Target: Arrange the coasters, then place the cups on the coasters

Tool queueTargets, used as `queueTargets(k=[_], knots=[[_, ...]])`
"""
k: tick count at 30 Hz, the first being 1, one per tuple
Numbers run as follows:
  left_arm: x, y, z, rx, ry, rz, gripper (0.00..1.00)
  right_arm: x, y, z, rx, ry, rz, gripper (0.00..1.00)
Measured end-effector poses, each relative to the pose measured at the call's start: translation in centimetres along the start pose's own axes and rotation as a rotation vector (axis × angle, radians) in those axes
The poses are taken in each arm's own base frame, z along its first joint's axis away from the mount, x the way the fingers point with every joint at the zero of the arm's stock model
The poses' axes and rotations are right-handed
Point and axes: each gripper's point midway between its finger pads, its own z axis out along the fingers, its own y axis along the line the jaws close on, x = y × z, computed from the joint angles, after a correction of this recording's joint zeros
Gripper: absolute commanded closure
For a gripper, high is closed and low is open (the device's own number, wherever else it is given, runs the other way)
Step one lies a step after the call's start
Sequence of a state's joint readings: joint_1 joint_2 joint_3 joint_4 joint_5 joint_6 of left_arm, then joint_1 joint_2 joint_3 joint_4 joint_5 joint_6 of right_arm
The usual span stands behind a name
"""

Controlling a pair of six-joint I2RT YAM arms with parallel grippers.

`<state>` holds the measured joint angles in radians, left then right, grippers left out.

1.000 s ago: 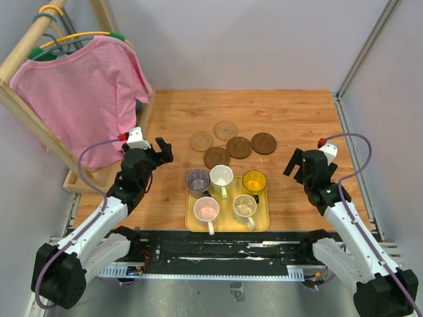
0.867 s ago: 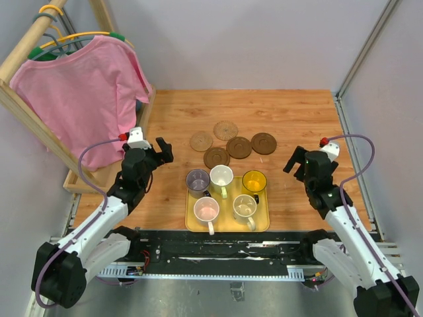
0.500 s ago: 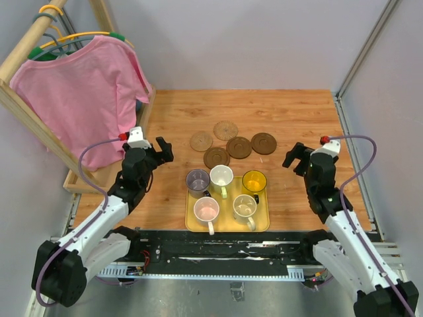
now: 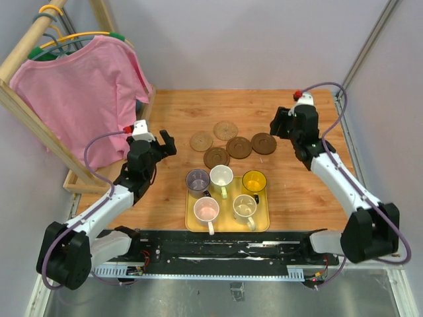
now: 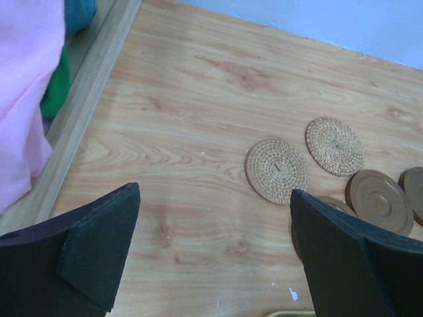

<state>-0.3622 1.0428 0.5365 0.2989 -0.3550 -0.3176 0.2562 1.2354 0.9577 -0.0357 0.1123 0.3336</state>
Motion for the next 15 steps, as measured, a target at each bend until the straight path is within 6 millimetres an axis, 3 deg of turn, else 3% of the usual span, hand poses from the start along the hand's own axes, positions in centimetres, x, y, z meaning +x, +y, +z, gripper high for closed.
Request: queueTargets(k=[3,4,10,15], knots=[[0.2,-0.5,0.9,0.017,0.001,0.005,0.00,-0.8,2.1,2.8,-0.074,0.034,-0.023,0.94],[0.4,-0.7,1.2,0.023,0.006,0.007,0.00,-0.9,2.6,3.7,-0.096,0.048,-0.033,0.99],[1.3,-2.1,3.3,0.061,0.035,0.018,0.00,0.6,5.8,9.5,-0.222,0.164,-0.051,0.99],[1.0,-3.2,5.0,0.081,0.049,0.000,0.00,2.4,7.5,12.0,-0.304,0.246,-0.047,0.99]])
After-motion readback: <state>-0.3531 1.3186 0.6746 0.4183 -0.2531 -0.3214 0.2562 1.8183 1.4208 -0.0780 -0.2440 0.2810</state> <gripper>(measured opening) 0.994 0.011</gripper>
